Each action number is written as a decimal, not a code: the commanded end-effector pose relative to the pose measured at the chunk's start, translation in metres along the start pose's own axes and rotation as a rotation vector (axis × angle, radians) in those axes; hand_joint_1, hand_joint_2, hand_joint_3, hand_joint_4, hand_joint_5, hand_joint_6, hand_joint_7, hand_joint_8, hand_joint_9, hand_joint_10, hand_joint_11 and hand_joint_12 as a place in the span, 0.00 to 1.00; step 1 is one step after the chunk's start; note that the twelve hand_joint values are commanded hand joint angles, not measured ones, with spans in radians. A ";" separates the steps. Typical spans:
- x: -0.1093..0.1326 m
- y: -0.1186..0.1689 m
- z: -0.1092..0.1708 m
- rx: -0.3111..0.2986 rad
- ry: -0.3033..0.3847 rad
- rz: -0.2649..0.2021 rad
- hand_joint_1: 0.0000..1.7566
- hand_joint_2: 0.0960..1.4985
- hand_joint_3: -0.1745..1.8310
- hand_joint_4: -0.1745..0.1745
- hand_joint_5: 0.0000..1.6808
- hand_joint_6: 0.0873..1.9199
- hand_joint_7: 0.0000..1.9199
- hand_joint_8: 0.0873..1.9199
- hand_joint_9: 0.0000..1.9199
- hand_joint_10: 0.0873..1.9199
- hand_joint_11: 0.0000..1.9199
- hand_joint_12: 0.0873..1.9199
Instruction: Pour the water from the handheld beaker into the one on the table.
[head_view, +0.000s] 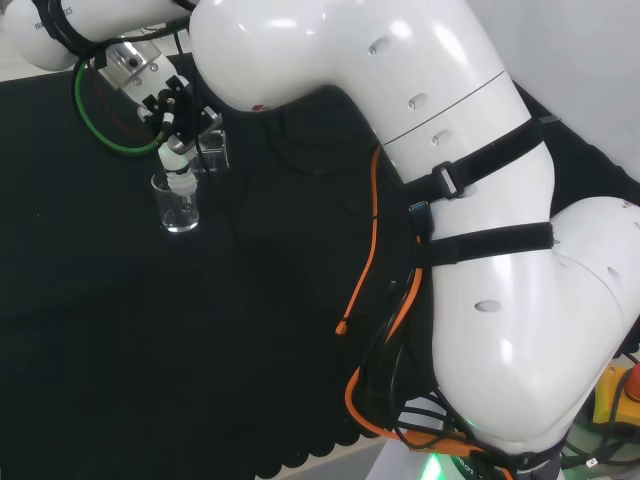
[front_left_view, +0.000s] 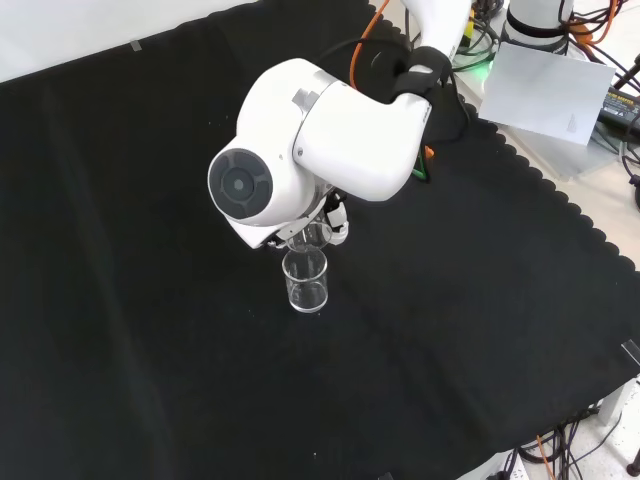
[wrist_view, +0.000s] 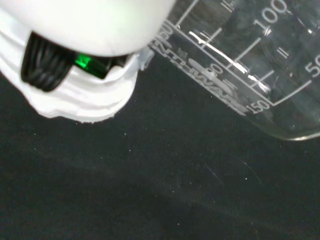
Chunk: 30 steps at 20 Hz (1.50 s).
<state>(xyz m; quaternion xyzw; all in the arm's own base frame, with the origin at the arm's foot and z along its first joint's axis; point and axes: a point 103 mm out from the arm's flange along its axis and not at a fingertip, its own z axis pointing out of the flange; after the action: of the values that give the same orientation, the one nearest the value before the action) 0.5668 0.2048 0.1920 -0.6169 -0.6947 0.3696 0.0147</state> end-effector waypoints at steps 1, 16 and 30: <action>-0.001 -0.002 -0.001 -0.005 0.007 -0.003 0.70 0.33 0.44 0.01 0.96 0.00 0.93 0.00 0.91 0.01 0.75 0.36; -0.009 -0.002 0.003 -0.010 0.050 -0.009 0.70 0.33 0.44 0.01 0.96 0.00 0.93 0.00 0.91 0.01 0.75 0.36; -0.031 -0.012 0.005 -0.087 0.243 -0.061 0.70 0.33 0.43 0.02 0.96 0.00 0.93 0.00 0.91 0.01 0.75 0.36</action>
<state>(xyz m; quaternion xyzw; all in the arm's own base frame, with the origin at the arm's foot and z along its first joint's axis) 0.5618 0.1836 0.2016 -0.6321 -0.7089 0.3074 0.0592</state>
